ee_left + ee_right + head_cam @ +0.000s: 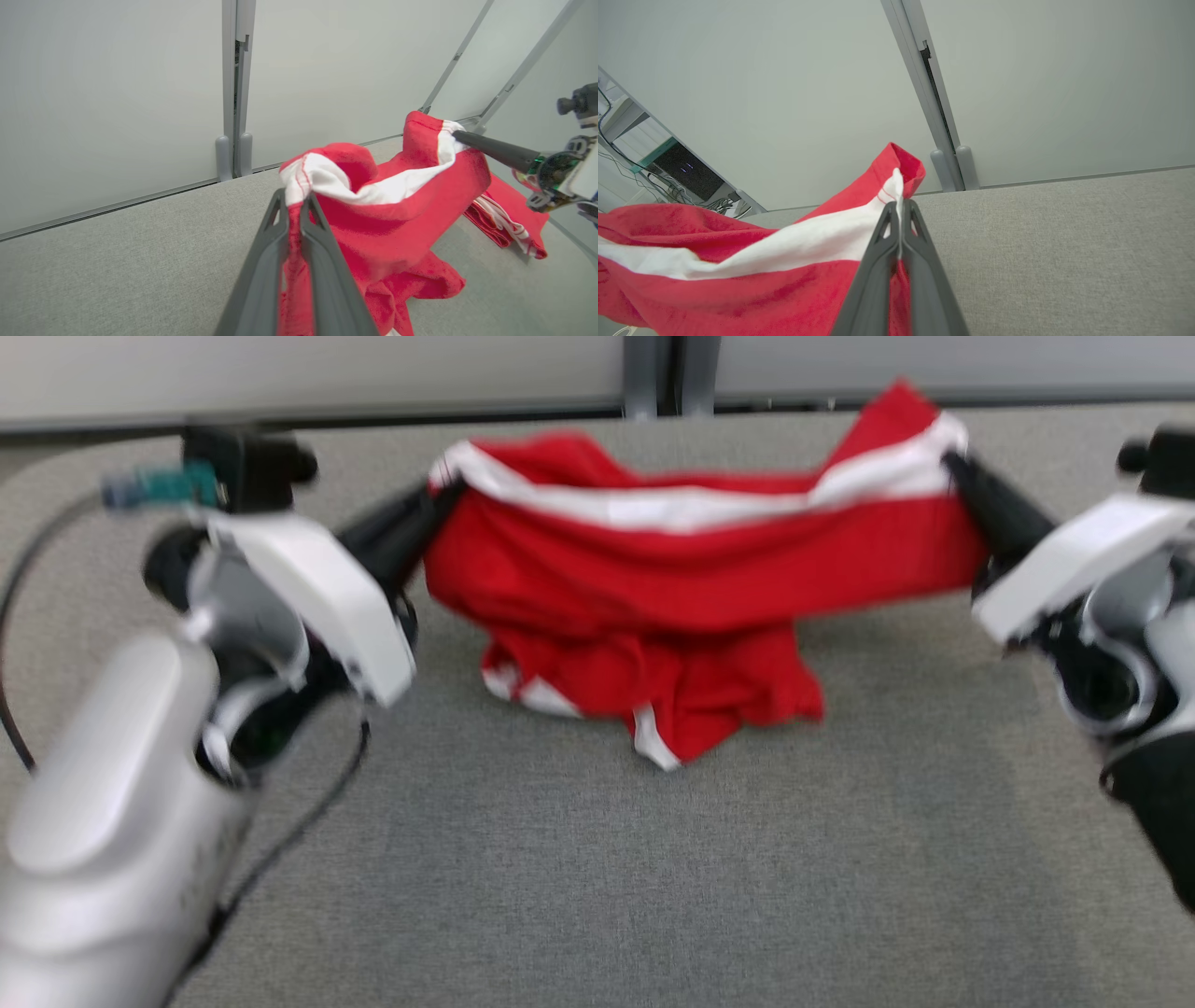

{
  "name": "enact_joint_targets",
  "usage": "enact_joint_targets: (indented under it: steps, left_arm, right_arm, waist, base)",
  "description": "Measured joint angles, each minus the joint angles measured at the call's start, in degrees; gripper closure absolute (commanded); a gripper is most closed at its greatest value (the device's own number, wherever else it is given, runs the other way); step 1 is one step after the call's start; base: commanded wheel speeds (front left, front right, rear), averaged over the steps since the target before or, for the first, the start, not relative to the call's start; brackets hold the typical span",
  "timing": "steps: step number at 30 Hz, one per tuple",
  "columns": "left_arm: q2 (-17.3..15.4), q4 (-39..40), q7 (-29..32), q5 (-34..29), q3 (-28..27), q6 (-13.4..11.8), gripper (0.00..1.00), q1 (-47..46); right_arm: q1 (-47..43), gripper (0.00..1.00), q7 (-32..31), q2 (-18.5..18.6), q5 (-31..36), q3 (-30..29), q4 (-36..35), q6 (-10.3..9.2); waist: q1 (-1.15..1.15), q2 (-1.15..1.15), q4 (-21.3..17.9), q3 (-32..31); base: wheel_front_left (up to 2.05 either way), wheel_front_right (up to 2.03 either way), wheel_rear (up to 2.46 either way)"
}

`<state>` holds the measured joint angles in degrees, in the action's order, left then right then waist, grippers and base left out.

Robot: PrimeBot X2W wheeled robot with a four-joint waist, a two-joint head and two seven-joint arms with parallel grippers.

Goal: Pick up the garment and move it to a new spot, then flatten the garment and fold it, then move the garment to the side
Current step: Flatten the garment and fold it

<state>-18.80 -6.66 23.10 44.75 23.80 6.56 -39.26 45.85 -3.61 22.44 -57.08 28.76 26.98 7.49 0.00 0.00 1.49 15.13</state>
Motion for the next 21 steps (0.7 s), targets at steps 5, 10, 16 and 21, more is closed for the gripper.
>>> enact_joint_targets:
  steps: [5, 10, 16, 21]
  left_arm:
    - [-0.8, -10.4, 1.1, -2.3, 1.5, 0.5, 1.00, -16.1]
    - [-0.2, -18.1, -1.6, -2.4, 2.3, 0.9, 1.00, -30.0]
    - [-0.4, -24.5, -8.2, -2.2, 5.2, 0.9, 1.00, -42.0]
    - [-1.2, -27.6, -10.6, -1.1, 8.6, 0.9, 1.00, -45.8]
  right_arm:
    - [12.9, 1.00, -0.6, -0.8, -2.1, -0.3, 3.4, 0.00]
    - [25.2, 1.00, 2.0, -1.2, -3.0, -0.6, 6.2, 0.00]
    - [36.1, 1.00, 8.3, -1.2, -2.9, -0.5, 9.1, 0.00]
    - [40.0, 1.00, 9.6, -1.0, -3.5, 1.7, 10.3, 0.00]
  waist:
    - [0.00, 0.00, -0.7, 6.3]
    - [0.00, 0.00, -1.3, 11.9]
    - [0.00, 0.00, -1.8, 15.8]
    - [0.00, 0.00, -2.1, 16.0]
  base:
    - [0.00, 0.00, 0.00]
    - [0.00, 0.00, 0.00]
    - [0.00, 0.00, 0.00]
    - [0.00, 0.00, 0.00]
